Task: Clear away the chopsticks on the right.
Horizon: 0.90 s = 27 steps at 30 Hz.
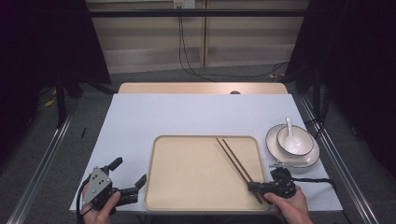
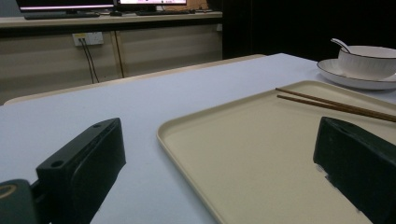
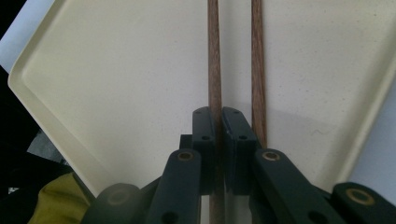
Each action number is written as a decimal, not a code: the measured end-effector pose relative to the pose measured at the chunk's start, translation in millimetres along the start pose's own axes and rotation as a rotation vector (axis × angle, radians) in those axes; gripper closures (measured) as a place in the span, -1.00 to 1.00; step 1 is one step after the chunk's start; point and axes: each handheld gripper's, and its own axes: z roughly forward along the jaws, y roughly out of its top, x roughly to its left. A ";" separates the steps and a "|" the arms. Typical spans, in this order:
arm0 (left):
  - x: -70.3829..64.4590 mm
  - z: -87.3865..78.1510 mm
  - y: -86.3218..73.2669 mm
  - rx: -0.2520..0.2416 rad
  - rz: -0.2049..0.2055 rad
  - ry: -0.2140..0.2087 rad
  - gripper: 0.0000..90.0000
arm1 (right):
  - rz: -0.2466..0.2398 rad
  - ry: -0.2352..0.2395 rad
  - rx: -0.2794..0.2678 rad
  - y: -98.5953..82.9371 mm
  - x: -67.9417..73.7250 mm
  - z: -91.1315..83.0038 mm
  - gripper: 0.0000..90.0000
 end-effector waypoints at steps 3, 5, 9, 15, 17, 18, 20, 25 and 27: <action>-0.2 -0.2 0.0 0.000 0.001 0.001 -0.95 | -0.009 0.001 -0.001 -2.1 0.7 -0.6 0.86; 0.0 -0.2 -0.1 0.001 0.002 0.003 -0.95 | -0.010 0.000 0.002 -2.2 0.8 -0.8 0.86; 0.0 -0.1 -0.1 0.006 0.005 0.005 -0.95 | -0.013 0.008 -0.003 -2.9 1.5 -0.5 0.81; -0.2 -0.2 -0.1 0.006 0.003 0.007 -0.95 | -0.042 0.023 0.003 -3.5 1.7 -0.9 0.76; -0.4 -0.1 0.0 0.001 0.002 -0.001 -0.95 | -0.072 0.023 0.002 -2.9 3.0 -1.9 0.68; -0.4 -0.1 0.0 0.002 0.003 0.001 -0.95 | -0.091 0.016 -0.008 -2.7 5.6 -4.2 0.65; 0.2 -0.2 0.0 0.002 0.007 0.002 -0.95 | -0.133 0.044 -0.049 -0.7 9.0 -10.2 0.49; -0.2 -0.7 0.1 0.004 0.011 0.004 -0.95 | -0.275 0.016 -0.156 8.6 10.5 -25.9 -0.10; -0.8 -0.5 -0.2 0.006 0.004 0.002 -0.95 | -0.319 0.027 -0.183 12.1 6.4 -31.8 -0.33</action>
